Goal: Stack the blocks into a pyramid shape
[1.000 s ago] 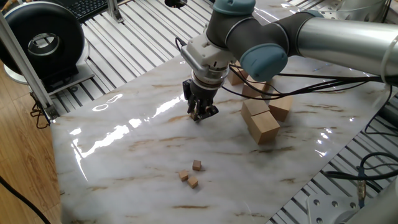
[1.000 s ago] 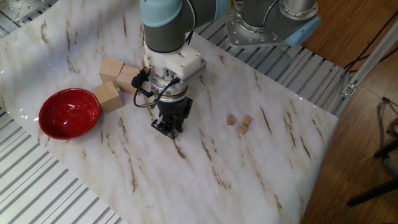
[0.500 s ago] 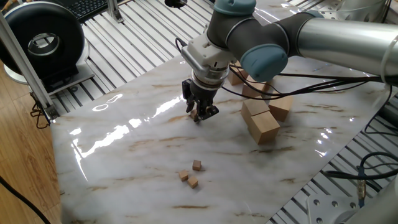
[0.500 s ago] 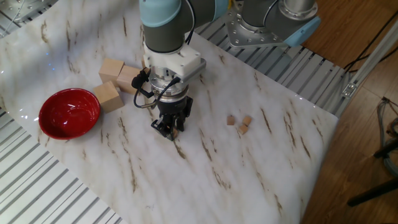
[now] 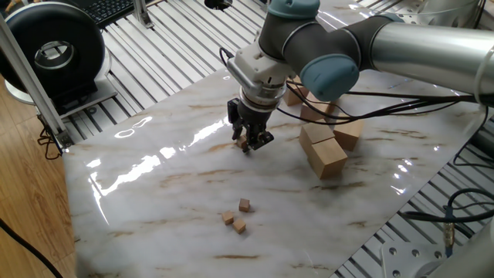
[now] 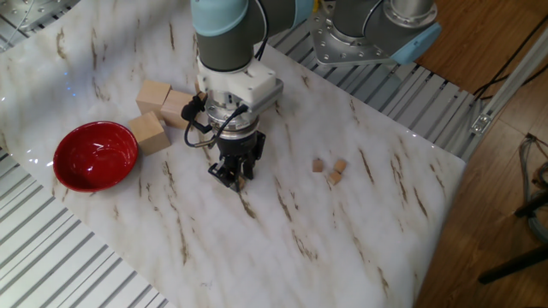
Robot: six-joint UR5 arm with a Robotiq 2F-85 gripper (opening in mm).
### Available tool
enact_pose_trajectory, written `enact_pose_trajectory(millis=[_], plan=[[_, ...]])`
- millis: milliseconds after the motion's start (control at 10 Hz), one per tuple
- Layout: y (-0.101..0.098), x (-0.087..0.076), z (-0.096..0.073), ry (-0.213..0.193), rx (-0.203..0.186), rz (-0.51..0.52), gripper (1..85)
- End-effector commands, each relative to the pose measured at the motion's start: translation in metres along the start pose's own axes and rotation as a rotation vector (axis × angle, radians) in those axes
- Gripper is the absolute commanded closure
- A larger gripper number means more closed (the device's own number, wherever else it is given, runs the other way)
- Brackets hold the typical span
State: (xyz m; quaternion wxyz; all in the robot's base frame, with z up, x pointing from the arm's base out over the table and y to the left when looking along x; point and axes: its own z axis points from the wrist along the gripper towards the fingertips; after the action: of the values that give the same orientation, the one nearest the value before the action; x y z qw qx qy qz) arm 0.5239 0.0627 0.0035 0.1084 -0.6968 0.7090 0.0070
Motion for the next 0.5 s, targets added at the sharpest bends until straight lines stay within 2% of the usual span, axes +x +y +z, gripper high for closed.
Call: enact_pose_trajectory(millis=[0,400], plan=[[-0.0024,0.0019,-0.0014,-0.004,0.008,0.01,44.3],[-0.0002,-0.0042,-0.0059,-0.004,-0.001,0.026,44.0]])
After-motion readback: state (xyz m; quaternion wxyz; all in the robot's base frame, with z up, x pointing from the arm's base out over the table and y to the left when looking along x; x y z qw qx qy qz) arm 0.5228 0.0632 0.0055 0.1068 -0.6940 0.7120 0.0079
